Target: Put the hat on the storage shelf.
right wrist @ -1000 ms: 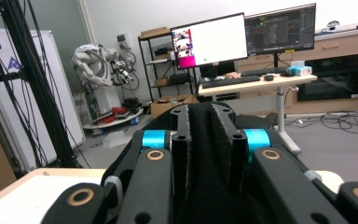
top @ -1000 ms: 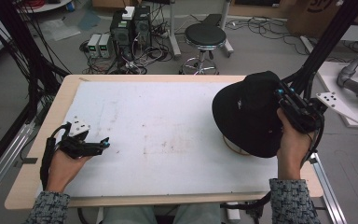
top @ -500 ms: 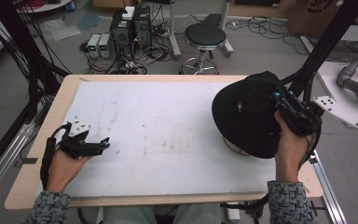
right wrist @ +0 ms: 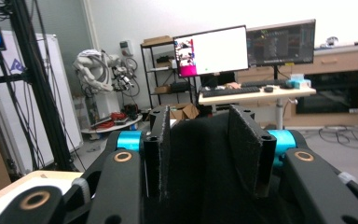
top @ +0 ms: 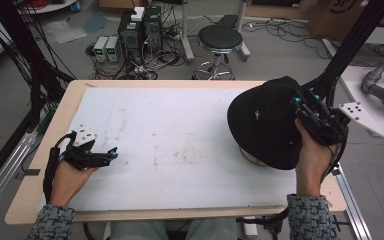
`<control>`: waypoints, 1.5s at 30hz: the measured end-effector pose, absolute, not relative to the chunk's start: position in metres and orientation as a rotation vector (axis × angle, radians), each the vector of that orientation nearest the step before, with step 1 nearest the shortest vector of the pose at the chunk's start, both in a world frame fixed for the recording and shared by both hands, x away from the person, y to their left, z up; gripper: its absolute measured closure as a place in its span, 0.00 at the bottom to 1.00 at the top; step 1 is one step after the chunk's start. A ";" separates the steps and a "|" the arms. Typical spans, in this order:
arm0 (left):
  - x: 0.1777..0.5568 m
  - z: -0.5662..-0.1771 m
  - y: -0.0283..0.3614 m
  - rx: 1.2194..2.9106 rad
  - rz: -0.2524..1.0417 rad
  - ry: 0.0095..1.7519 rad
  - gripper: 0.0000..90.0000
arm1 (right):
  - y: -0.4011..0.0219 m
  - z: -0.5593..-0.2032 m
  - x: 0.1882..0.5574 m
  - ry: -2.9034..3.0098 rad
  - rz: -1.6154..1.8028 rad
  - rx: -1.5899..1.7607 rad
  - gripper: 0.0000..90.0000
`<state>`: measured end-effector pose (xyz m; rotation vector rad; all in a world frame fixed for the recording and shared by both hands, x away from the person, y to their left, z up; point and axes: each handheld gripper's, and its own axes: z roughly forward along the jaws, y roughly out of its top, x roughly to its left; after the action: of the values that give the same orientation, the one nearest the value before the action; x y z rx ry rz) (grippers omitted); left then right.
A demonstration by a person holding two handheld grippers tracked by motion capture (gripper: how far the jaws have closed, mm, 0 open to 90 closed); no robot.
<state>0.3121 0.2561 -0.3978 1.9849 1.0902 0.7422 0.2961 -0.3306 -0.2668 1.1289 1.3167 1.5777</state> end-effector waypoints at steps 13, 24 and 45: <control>0.312 -0.398 0.255 1.985 0.742 1.085 0.17 | -0.307 -0.251 0.289 1.385 1.618 1.009 0.55; 0.312 -0.397 0.257 1.978 0.746 1.086 0.17 | -0.273 -0.260 0.296 1.517 1.632 0.974 0.47; 0.312 -0.395 0.255 1.971 0.743 1.081 0.17 | -0.218 -0.302 0.299 1.751 1.605 0.957 0.22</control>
<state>0.3120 0.2553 -0.3949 1.9711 1.0807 0.7427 0.2988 -0.2183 -0.3015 0.9571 1.7510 1.6045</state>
